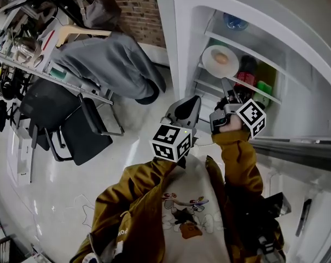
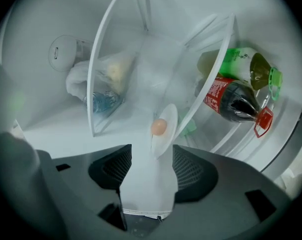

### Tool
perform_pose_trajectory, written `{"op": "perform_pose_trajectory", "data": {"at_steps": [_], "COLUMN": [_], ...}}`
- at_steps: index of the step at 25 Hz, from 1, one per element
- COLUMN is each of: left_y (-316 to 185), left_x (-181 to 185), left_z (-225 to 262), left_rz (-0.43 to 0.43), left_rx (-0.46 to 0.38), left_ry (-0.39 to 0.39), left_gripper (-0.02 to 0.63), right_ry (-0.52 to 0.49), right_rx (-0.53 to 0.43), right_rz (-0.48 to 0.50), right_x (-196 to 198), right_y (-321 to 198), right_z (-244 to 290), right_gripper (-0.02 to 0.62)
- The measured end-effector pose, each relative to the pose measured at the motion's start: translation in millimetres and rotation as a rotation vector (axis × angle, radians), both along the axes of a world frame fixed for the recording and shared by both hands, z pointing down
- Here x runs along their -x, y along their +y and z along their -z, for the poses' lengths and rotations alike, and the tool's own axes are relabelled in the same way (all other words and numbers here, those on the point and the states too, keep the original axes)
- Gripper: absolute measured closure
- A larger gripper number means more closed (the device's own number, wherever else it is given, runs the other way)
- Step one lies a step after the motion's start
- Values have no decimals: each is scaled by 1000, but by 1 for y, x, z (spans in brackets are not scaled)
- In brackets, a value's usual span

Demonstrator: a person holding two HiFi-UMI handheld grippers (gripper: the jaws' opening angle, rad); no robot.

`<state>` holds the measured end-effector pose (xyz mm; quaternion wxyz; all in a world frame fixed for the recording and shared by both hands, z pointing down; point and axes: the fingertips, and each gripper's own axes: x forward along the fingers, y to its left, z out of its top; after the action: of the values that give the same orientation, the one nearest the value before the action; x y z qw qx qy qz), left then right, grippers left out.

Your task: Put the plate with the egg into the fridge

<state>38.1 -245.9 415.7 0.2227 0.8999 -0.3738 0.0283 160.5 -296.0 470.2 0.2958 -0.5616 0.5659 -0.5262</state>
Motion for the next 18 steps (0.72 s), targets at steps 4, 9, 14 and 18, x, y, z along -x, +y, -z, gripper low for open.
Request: {"op": "perform_pose_trajectory", "data": {"at_steps": [4, 9, 14, 18], "left_y": [3, 6, 12, 15], "left_x": [-1, 0, -2, -2], "left_z": [-1, -4, -2, 0], "left_rz": [-12, -24, -35, -44], "left_rx": [7, 19, 18, 20], "left_ry": [2, 5, 8, 14], "left_gripper": [598, 598, 598, 598], "right_ry": [8, 47, 76, 183], "right_rx": [-9, -57, -91, -147], "right_rz": [16, 32, 48, 63], "right_x": [11, 22, 29, 32], "right_y": [16, 30, 46, 59], "right_z": [6, 21, 33, 47], "right_gripper": [351, 351, 351, 353]}}
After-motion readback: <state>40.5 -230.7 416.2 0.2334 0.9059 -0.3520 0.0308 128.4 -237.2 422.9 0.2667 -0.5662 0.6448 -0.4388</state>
